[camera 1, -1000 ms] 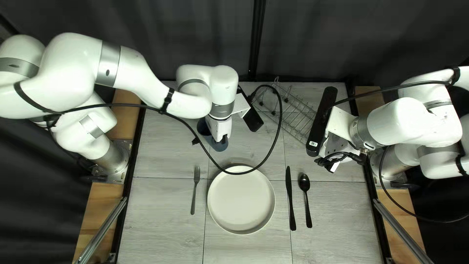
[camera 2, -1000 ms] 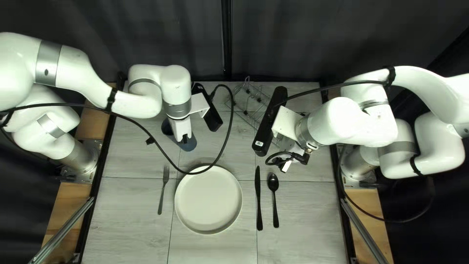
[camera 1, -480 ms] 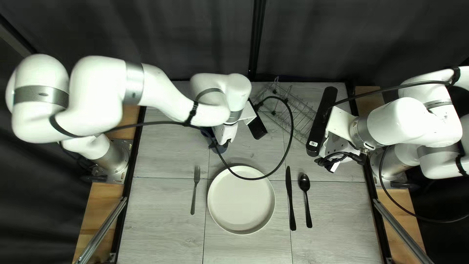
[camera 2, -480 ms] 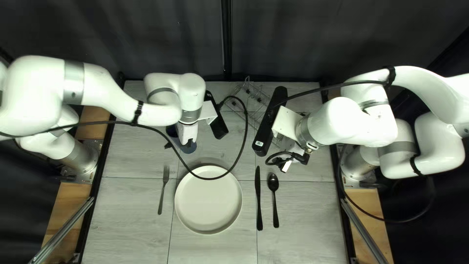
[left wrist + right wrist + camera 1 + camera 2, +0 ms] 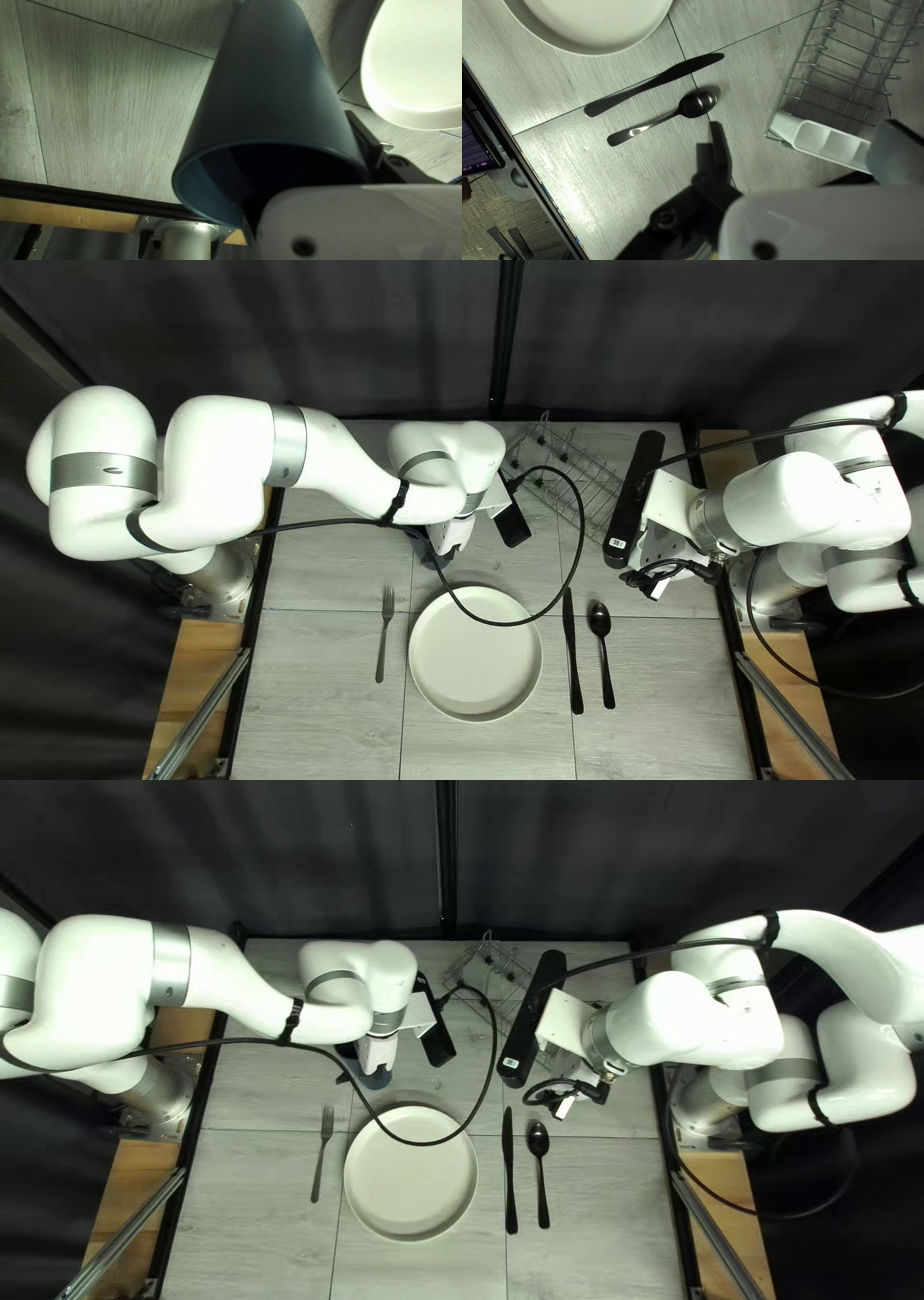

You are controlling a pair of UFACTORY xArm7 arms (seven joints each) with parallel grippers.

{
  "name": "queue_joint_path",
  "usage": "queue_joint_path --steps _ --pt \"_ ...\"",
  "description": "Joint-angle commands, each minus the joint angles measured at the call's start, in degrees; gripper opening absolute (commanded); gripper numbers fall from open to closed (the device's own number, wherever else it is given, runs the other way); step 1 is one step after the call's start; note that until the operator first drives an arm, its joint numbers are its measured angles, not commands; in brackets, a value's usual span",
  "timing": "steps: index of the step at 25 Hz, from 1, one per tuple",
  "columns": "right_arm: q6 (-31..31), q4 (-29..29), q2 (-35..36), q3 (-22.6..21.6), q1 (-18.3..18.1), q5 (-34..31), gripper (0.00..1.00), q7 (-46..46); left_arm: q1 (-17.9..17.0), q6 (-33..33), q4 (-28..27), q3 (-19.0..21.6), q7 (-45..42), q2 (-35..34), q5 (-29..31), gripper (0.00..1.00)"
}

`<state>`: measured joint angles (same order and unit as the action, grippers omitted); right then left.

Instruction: Pick up and place plate onto table. Place down one fork to the left of the plate. Place spoon and knife to the right of the plate. Place cup above the knife and spoon

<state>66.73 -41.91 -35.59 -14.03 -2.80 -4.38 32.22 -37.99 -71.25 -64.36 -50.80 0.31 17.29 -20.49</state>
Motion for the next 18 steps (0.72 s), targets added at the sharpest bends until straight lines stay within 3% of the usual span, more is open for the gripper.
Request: queue_joint_path --steps 1,2,7,12,15,18 --pt "0.0 0.0 0.0 0.0 0.0 0.0 1.00 0.0 -0.5 0.2 0.9 -0.4 0.0 -1.5 0.9 0.72" --pt "0.0 0.0 0.0 0.0 0.0 0.0 1.00 0.0 -0.5 0.3 0.9 -0.3 0.2 -1.4 0.8 1.00" --pt "0.0 0.0 0.0 0.0 0.0 0.0 1.00 0.0 -1.3 1.7 2.2 -1.0 -0.4 -3.9 1.8 1.00" --pt "0.0 0.0 0.0 0.0 0.0 0.0 1.00 0.0 -4.5 5.0 6.5 -2.4 -9.0 -14.3 9.5 1.00" --pt "0.0 0.0 0.0 0.0 0.0 0.0 1.00 0.0 -4.0 5.3 9.7 -0.3 -16.5 -23.9 17.4 1.00" --pt "0.0 0.0 0.0 0.0 0.0 0.0 1.00 0.0 0.0 4.2 14.3 5.6 -24.7 -36.1 25.4 1.00"
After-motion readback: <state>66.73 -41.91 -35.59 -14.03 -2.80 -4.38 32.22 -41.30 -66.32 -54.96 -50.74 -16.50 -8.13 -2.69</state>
